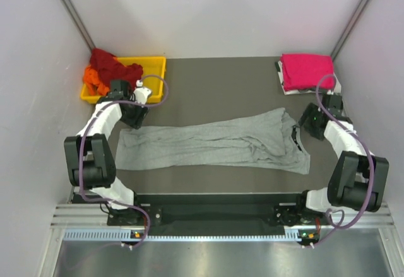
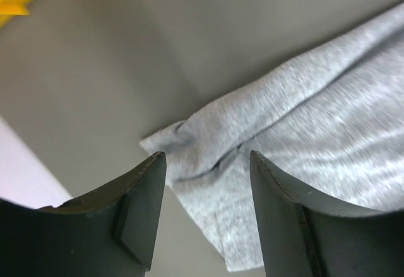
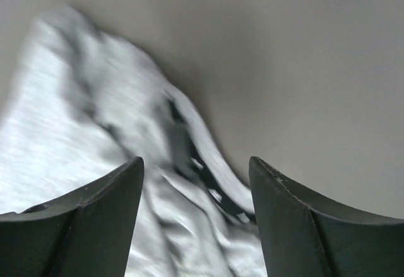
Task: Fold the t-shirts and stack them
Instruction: Fold the tshirt
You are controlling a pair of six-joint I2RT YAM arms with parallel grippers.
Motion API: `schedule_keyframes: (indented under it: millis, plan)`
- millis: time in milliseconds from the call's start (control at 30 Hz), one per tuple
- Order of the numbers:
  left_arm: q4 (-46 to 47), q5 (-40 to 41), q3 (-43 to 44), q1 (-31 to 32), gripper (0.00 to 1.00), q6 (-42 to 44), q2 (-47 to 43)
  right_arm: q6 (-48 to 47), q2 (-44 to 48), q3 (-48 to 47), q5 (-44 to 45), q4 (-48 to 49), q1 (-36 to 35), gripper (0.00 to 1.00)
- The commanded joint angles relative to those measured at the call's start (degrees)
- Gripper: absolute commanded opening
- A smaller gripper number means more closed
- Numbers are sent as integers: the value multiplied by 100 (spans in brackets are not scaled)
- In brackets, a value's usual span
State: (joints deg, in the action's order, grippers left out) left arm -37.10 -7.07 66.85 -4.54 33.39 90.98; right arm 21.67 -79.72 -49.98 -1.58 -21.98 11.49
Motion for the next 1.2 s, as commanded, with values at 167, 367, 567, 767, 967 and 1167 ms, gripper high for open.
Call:
schedule_keyframes:
  millis: [167, 367, 567, 767, 967, 1167]
  plan:
    - [432, 276, -23, 49, 62, 177, 798, 934, 1282, 1006, -613, -905, 583, 71]
    - [529, -153, -514, 58, 60, 344, 632, 1796, 2416, 1894, -221, -1150, 662, 71]
    - [581, -435, -971, 155, 47, 414, 675, 2456, 2682, 2729, -149, -538, 671, 65]
    - [442, -567, -1297, 181, 9, 537, 553, 2324, 2076, 2941, -175, 305, 662, 28]
    - [-16, -498, -1840, 181, 0, 1029, 201, 1798, 1083, 2652, -535, 1352, 566, 0]
    - [-788, -348, -2535, 181, 0, 1898, -475, 1235, -173, 1642, -422, 1547, -84, 0]
